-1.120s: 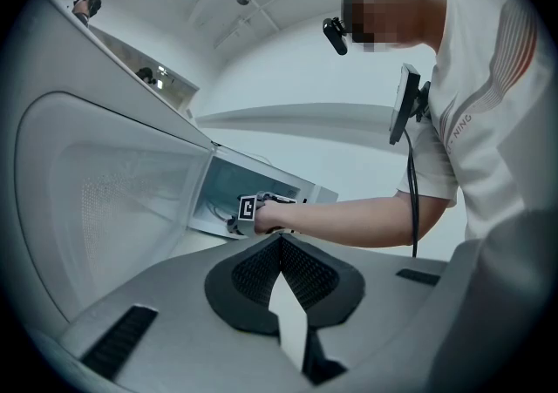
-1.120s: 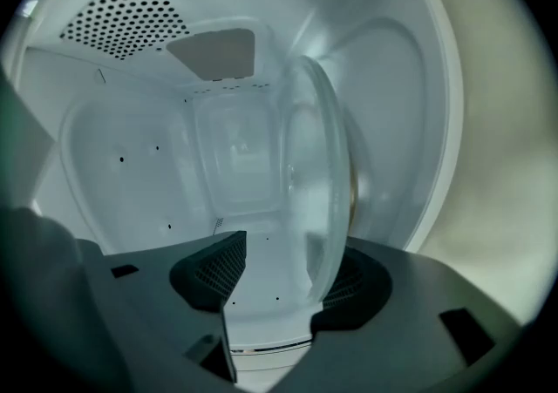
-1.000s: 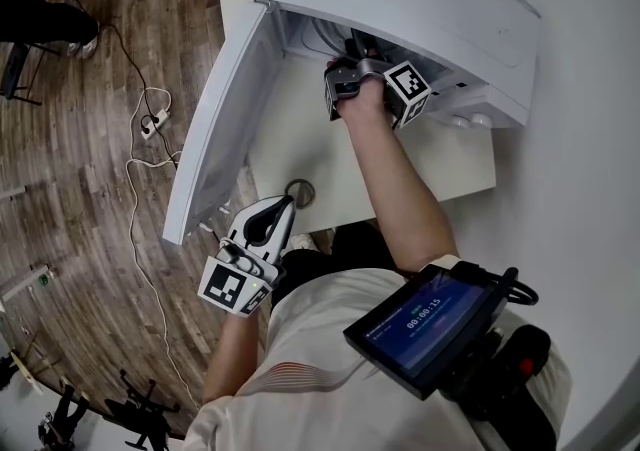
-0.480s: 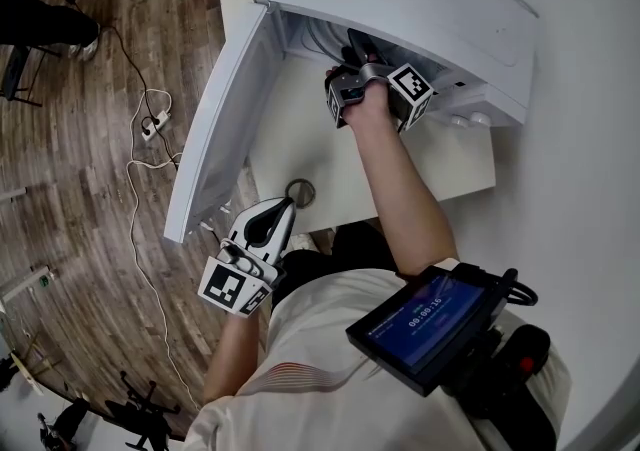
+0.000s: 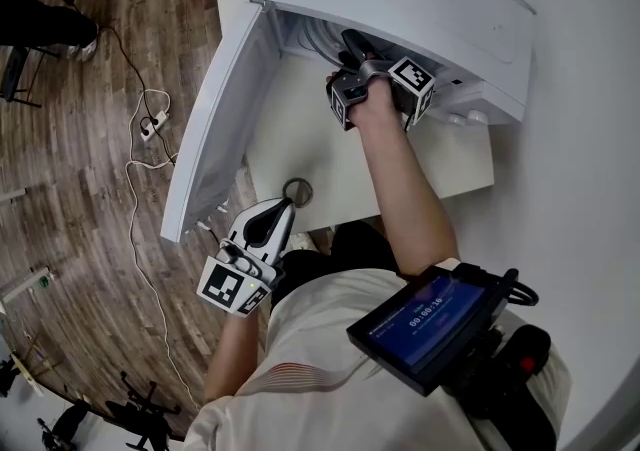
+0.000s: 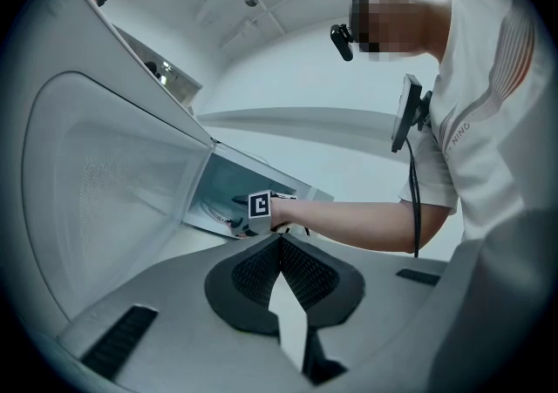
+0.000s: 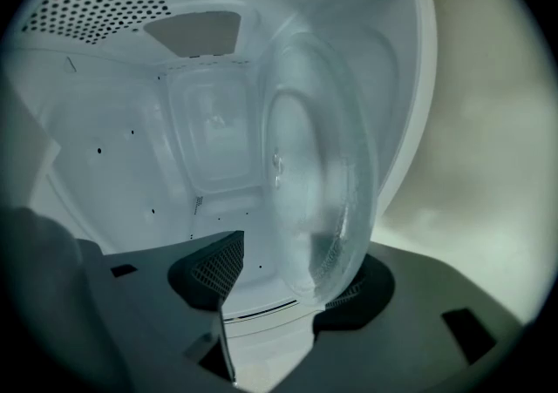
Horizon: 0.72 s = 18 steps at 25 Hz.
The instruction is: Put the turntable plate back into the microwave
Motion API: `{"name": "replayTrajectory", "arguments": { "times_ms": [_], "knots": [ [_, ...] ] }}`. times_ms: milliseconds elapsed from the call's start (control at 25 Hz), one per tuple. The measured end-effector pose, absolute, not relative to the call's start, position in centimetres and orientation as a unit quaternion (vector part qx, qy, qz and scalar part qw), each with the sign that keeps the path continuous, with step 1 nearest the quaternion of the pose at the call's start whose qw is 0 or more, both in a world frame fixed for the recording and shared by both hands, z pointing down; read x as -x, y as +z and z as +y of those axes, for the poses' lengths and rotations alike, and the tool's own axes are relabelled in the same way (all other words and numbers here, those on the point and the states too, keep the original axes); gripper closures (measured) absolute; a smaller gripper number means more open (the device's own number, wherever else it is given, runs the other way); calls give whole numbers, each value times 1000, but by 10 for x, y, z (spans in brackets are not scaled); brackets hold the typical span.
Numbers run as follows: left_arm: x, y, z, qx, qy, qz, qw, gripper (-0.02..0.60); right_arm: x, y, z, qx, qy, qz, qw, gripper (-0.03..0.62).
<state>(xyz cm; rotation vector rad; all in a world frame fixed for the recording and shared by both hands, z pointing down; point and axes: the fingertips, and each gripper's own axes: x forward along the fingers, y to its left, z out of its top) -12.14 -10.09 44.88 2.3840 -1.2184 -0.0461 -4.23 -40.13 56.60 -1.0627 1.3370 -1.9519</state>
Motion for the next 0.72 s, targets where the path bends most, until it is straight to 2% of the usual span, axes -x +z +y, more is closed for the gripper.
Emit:
{"name": "replayTrajectory", "arguments": {
  "times_ms": [720],
  "knots": [
    [120, 446, -101, -871, -13, -435, 226, 572, 53, 572, -383, 381, -737, 505, 240, 358]
  ]
}}
